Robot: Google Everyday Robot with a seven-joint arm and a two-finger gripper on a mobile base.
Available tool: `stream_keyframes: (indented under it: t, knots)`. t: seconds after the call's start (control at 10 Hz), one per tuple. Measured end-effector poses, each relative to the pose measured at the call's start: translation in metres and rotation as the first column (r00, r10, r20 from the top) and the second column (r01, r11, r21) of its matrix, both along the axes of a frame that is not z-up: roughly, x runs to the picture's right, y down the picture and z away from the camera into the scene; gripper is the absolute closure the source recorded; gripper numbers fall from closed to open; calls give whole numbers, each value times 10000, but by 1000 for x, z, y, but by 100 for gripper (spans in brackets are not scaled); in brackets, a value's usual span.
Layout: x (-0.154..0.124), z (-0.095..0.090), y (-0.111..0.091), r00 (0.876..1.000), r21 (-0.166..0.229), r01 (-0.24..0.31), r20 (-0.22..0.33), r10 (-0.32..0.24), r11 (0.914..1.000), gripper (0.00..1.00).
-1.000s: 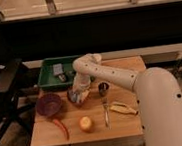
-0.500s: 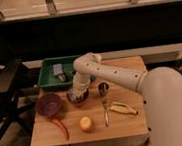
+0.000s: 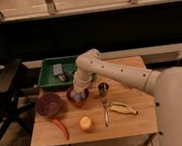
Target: Wipe tray with towel
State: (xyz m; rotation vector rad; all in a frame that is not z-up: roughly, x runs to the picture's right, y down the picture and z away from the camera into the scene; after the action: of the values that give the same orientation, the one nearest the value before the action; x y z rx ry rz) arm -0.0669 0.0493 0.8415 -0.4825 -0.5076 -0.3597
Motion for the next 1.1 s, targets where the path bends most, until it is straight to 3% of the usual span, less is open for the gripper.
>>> stream_keyframes:
  t: [0.2, 0.4, 0.9, 1.1]
  knots:
    - [3, -29, -36, 9997, 712, -247, -18, 249, 9972, 100]
    - [2, -59, -80, 9988, 1518, -482, 62, 478, 9872, 100]
    - [3, -60, -82, 9989, 1574, -463, 83, 456, 9864, 100]
    - [1, -58, -86, 9986, 1787, -523, 149, 505, 9825, 100]
